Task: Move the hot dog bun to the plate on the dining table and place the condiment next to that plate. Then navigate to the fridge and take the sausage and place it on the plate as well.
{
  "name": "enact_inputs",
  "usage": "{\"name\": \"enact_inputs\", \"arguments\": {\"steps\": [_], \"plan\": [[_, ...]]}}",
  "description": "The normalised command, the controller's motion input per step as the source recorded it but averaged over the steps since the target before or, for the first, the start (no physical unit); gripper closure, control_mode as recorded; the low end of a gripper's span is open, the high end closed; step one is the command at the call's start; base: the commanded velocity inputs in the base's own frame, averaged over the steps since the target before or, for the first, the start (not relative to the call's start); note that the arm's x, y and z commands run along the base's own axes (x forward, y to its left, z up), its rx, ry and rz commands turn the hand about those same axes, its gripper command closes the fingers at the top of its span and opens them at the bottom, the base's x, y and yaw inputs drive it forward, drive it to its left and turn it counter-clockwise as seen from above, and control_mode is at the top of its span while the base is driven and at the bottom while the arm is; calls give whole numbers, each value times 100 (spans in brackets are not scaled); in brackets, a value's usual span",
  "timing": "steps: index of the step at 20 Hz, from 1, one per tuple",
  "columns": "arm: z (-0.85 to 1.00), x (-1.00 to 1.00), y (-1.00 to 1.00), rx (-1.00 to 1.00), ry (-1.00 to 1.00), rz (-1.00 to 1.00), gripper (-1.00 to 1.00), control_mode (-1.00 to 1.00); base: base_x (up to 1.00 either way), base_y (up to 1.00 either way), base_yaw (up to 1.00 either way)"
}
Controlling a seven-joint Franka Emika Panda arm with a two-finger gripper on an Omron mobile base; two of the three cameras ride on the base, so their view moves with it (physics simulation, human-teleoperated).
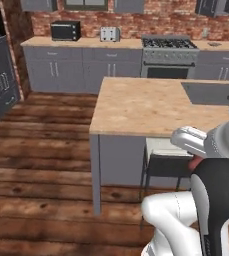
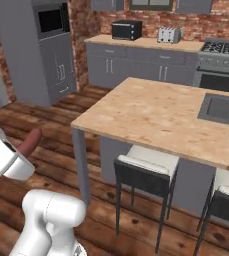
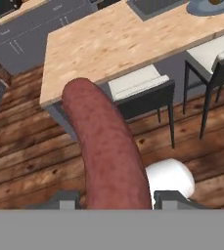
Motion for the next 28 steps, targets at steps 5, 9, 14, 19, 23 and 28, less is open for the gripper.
{"name": "enact_inputs", "arguments": {"steps": [5, 9, 14, 19, 23, 28], "plan": [[0, 0, 0, 0, 0, 0, 100, 100, 30, -88, -35], [0, 0, 0, 0, 0, 0, 100, 100, 51, -81, -31], [0, 0, 0, 0, 0, 0, 100, 100, 67, -71, -25], [0, 0, 0, 0, 0, 0, 100, 100, 64, -68, -18], [0, 0, 0, 0, 0, 0, 100, 100, 56, -71, -11], [0, 0, 0, 0, 0, 0, 100, 100, 59, -70, -6]]}}
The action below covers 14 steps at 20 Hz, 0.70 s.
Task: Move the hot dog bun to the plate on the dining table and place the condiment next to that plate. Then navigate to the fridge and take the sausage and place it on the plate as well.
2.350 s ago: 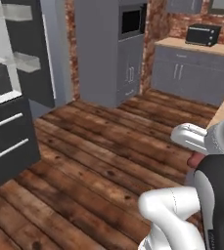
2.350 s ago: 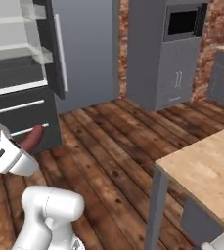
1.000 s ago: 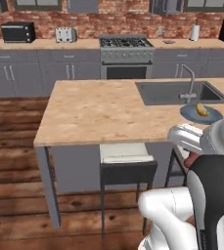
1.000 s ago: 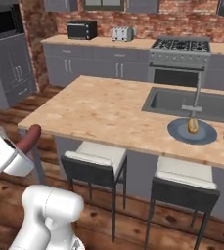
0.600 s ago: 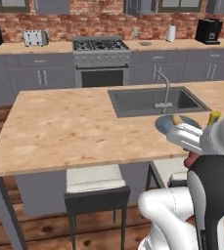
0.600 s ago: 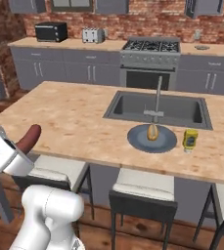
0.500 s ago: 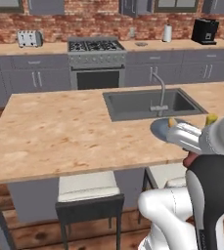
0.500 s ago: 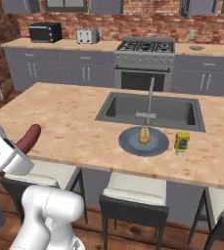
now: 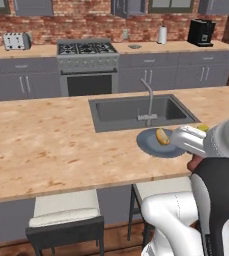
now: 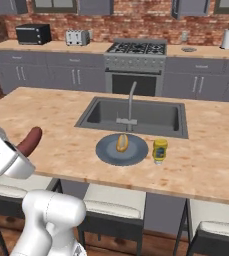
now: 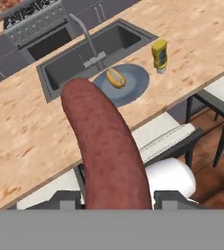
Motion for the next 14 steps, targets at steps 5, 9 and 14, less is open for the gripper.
{"name": "enact_inputs", "arguments": {"steps": [5, 9, 14], "plan": [[0, 0, 0, 0, 0, 0, 100, 100, 70, -50, -4], [2, 50, -25, 8, 8, 0, 100, -100, 47, -20, 0], [2, 100, -46, 12, 19, 0, 100, -100, 0, 0, 0]]}}
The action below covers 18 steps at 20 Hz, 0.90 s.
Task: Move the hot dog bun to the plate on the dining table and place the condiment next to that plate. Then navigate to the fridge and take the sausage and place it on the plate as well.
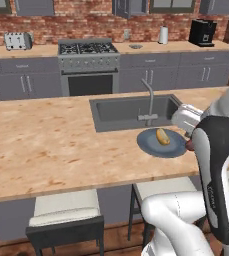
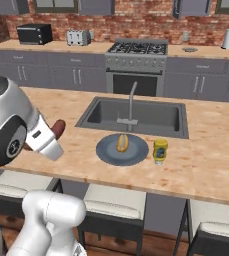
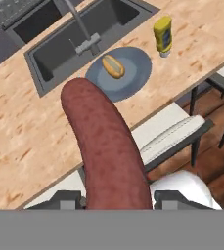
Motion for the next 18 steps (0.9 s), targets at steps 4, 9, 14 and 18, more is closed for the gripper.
{"name": "enact_inputs", "arguments": {"steps": [4, 9, 14, 18], "plan": [[-1, 96, -20, 3, 14, 0, 100, -100, 0, 0, 0], [-26, 65, -8, 0, 9, 0, 100, -100, 0, 0, 0], [-44, 24, -1, -2, 2, 0, 100, -100, 0, 0, 0], [-43, 51, -6, -2, 9, 1, 100, -100, 0, 0, 0]]}}
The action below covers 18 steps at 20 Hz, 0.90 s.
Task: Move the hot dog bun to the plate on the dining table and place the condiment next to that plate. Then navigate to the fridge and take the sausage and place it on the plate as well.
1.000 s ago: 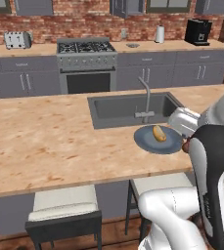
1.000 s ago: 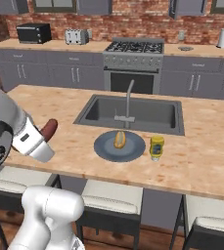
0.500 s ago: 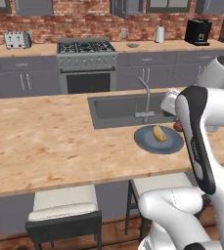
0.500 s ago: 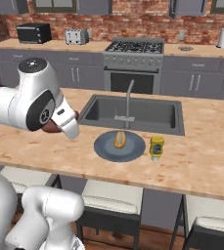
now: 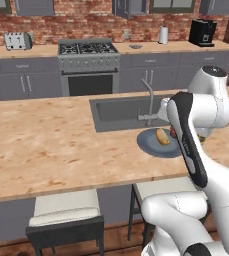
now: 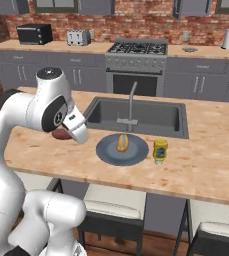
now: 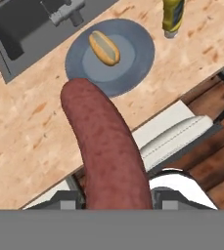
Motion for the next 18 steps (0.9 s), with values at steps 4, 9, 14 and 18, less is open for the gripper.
{"name": "enact_inputs", "arguments": {"steps": [4, 9, 14, 18], "plan": [[-46, 64, -8, 0, 15, 4, 100, -100, 0, 0, 0], [-46, 74, -2, -1, 14, 4, 100, -100, 0, 0, 0], [-33, 66, -8, 0, 9, 4, 100, -100, 0, 0, 0], [-18, 40, -22, 0, 0, 4, 100, -100, 0, 0, 0]]}}
